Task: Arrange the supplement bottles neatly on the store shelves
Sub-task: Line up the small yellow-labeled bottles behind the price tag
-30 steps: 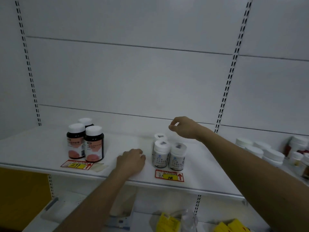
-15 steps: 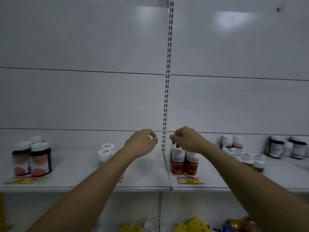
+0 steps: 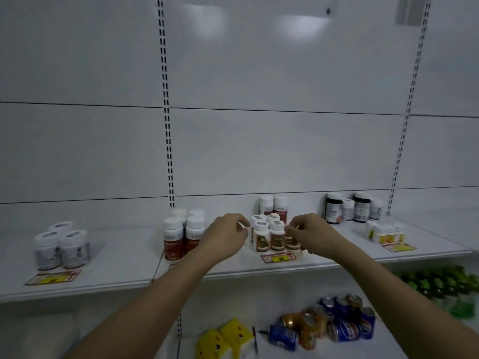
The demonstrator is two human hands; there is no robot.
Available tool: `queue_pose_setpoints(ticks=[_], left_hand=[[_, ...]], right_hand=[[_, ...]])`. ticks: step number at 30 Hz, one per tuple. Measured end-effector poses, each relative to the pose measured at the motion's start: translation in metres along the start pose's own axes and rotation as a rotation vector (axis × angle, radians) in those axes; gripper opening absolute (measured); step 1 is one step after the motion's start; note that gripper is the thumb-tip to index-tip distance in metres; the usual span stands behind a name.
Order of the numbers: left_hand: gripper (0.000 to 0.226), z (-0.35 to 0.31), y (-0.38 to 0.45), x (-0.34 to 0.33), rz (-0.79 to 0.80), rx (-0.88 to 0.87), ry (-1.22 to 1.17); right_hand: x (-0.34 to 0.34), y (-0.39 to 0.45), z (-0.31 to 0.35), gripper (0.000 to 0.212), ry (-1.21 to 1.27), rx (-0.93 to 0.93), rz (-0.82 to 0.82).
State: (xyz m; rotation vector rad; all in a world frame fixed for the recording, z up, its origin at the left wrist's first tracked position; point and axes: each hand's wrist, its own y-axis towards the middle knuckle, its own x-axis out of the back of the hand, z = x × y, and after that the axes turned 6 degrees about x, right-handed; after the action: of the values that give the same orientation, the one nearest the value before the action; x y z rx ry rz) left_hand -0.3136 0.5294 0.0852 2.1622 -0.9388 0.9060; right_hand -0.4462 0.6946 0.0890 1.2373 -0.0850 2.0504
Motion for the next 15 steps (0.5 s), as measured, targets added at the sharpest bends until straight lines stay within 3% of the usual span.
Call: queue_pose_setpoints(ticks=[10, 15], left_hand=[[0.019, -0.013, 0.102, -0.016, -0.063, 0.003, -0.112], [0.023, -0.006, 0.169, -0.045, 0.024, 0.050, -0.199]], right_hand=[[0.018, 0.072, -0.071, 0.016, 0.084, -0.009, -0.053], [0.014, 0.143, -0.100, 0.015, 0.047, 0.047, -0.009]])
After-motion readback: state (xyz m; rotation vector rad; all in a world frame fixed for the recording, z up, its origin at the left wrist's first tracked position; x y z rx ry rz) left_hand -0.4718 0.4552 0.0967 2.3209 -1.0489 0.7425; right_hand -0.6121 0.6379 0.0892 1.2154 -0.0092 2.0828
